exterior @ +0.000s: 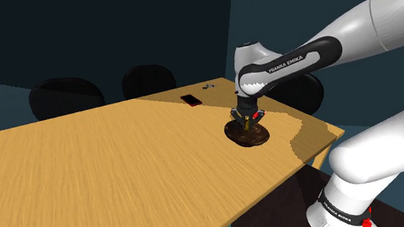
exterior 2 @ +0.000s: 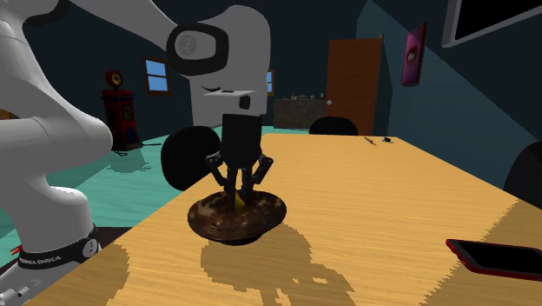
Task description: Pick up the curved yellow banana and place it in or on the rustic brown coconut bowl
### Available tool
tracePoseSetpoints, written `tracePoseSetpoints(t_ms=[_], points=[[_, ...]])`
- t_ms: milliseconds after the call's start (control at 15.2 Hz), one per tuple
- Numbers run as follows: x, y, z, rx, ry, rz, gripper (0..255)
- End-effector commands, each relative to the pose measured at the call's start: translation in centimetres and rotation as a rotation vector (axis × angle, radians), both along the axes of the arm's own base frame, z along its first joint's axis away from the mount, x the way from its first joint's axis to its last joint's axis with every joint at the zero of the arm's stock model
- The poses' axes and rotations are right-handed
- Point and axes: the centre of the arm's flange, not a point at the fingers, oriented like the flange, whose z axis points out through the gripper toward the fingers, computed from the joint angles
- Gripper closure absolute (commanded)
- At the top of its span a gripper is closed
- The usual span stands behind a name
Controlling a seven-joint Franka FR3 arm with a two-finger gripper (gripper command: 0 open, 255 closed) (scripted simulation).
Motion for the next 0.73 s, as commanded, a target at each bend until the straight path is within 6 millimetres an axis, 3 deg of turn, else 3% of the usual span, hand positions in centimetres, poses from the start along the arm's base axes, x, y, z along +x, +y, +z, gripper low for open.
tracePoseSetpoints(t_ms=[0,264,330,660], points=[[0.01,0.00,-0.09,0.000,0.000,0.000,255],[0.01,0.00,-0.09,0.000,0.000,0.000,255],[0.01,0.00,-0.09,0.000,0.000,0.000,0],[0.01,0.00,-0.09,0.000,0.000,0.000,0]])
